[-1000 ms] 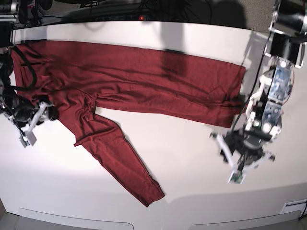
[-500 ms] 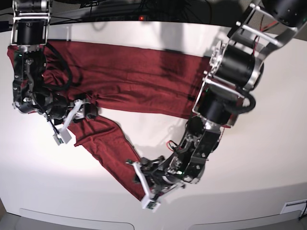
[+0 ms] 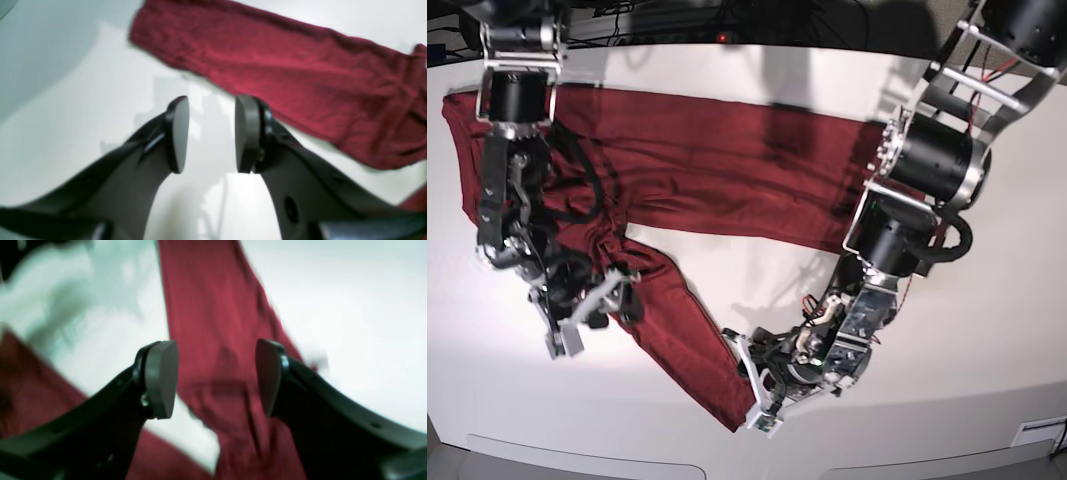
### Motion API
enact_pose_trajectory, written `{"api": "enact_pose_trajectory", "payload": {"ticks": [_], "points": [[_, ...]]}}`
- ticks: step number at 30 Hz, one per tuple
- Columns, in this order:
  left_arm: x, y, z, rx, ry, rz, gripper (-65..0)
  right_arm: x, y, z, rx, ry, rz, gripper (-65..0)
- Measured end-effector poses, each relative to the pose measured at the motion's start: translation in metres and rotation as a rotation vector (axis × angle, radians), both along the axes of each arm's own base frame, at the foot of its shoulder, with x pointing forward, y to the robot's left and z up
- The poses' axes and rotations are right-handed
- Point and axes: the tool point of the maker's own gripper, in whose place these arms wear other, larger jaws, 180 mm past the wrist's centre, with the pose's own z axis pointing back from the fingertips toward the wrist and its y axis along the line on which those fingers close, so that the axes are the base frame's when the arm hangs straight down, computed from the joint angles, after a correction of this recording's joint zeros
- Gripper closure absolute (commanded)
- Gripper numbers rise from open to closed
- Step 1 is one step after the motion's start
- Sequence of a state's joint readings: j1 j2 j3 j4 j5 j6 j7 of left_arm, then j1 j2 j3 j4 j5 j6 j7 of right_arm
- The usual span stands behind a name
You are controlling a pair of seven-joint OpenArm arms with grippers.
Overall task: Fold the T-shirt properly
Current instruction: 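Release the shirt and move both grippers toward the loose sleeve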
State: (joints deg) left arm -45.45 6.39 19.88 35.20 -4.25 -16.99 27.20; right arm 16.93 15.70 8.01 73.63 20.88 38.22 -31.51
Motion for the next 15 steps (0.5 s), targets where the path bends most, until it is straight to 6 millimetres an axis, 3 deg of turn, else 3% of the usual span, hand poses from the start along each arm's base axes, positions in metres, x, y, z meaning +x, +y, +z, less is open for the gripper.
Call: {"api": "enact_pose_trajectory", "payload": {"ticks": [3,9,15], "points": [[-0.003,0.012,-0.009,0.032,0.036,0.011,-22.4,0.028,0.014,-0.004,0.023,-0.027,-0.027,-36.4],[0.001,0.037,-0.013,0.054,0.041,0.042,-22.4,0.056,0.004,-0.056,0.024,0.105,-0.159,-36.4],[0.002,0.057,-0.017,0.024,0.067,0.086,-22.4,0.079,0.006,-0.051,0.067,0.154,-0.182,-36.4]]}}
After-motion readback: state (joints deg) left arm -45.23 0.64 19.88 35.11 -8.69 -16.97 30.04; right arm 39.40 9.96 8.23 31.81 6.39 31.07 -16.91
